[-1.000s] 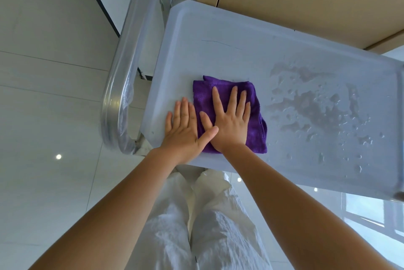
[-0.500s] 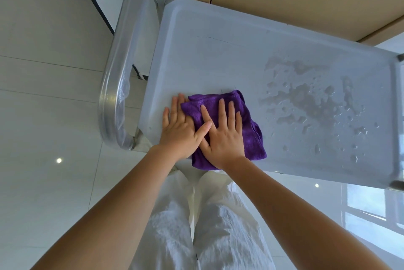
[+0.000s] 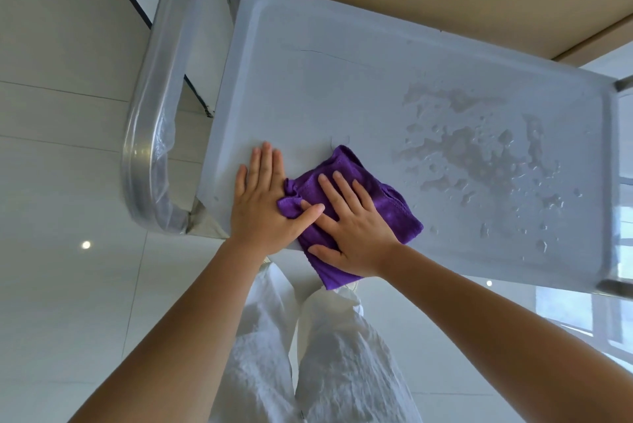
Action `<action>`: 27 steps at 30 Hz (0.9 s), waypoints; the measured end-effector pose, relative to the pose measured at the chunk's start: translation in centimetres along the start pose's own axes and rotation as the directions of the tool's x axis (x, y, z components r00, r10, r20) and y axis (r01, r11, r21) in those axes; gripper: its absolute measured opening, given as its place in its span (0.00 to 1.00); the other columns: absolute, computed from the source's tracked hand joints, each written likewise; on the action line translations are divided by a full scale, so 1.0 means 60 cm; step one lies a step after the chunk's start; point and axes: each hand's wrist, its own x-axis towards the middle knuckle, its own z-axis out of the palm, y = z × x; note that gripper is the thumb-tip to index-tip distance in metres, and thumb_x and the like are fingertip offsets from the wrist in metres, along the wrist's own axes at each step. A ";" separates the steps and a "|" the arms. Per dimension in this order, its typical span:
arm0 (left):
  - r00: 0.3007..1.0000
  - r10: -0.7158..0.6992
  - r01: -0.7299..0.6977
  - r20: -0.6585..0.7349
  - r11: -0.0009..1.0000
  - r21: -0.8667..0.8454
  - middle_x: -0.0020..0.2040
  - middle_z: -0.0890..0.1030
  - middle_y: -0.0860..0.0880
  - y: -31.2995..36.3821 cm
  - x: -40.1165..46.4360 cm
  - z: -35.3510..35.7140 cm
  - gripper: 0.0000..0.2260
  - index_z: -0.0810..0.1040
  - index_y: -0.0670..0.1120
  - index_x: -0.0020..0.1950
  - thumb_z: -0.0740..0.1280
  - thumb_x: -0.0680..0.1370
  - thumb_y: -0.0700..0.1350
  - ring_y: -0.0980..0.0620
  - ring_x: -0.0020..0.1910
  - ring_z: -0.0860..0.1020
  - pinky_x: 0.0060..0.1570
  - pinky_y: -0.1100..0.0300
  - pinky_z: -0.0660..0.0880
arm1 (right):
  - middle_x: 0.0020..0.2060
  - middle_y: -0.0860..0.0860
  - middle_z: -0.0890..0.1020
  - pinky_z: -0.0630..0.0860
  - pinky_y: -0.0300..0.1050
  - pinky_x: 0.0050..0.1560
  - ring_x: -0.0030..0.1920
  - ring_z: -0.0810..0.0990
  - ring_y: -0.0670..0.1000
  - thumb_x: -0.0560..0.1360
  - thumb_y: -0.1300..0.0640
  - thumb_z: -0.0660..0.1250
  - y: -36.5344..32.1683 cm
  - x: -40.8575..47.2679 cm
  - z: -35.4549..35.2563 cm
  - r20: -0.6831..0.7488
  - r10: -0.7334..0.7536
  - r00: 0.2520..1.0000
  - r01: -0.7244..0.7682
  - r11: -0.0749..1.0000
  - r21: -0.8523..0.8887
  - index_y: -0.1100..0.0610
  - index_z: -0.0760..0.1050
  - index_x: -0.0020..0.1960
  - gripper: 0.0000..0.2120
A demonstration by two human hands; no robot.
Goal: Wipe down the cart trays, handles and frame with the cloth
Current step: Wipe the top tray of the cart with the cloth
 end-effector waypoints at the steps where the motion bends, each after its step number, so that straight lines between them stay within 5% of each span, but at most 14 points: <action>1: 1.000 0.006 -0.006 -0.016 1.000 -0.003 0.77 0.42 0.45 0.000 0.000 0.001 0.49 0.42 0.43 0.77 0.46 0.66 0.74 0.55 0.73 0.36 0.69 0.58 0.32 | 0.74 0.61 0.60 0.48 0.59 0.73 0.74 0.53 0.61 0.75 0.35 0.49 0.008 -0.003 0.001 0.002 -0.029 1.000 0.029 1.000 0.002 0.47 0.54 0.75 0.32; 10: 0.999 0.025 -0.022 -0.048 0.998 0.052 0.77 0.47 0.43 0.003 0.000 0.005 0.47 0.47 0.40 0.76 0.46 0.69 0.72 0.48 0.76 0.44 0.71 0.55 0.38 | 0.75 0.57 0.58 0.44 0.55 0.72 0.74 0.50 0.59 0.76 0.36 0.49 0.074 -0.036 0.006 0.061 -0.275 0.960 0.275 0.961 -0.001 0.47 0.53 0.75 0.31; 20: 0.995 0.016 -0.007 -0.096 0.995 0.096 0.77 0.51 0.41 0.006 -0.001 0.020 0.41 0.49 0.39 0.76 0.46 0.73 0.67 0.47 0.76 0.47 0.71 0.55 0.39 | 0.74 0.53 0.60 0.43 0.54 0.73 0.74 0.53 0.58 0.76 0.38 0.52 0.161 -0.066 0.002 0.097 -0.548 0.831 0.549 0.835 0.015 0.46 0.55 0.75 0.29; 24: 0.991 -0.017 0.028 -0.132 0.996 0.081 0.76 0.55 0.38 0.010 -0.002 0.028 0.38 0.54 0.36 0.75 0.47 0.74 0.63 0.41 0.75 0.52 0.71 0.48 0.46 | 0.72 0.54 0.67 0.47 0.61 0.72 0.73 0.57 0.59 0.74 0.38 0.56 0.141 -0.076 -0.009 -0.032 -0.483 0.875 0.484 0.874 0.036 0.49 0.66 0.71 0.28; 27: 0.987 -0.060 0.063 -0.152 0.998 0.014 0.75 0.57 0.37 0.029 0.002 0.028 0.35 0.58 0.35 0.73 0.47 0.75 0.58 0.39 0.75 0.52 0.71 0.45 0.46 | 0.65 0.57 0.75 0.59 0.69 0.66 0.69 0.66 0.60 0.73 0.49 0.63 0.086 -0.106 -0.013 -0.333 -0.067 0.941 0.147 0.964 0.222 0.57 0.78 0.60 0.20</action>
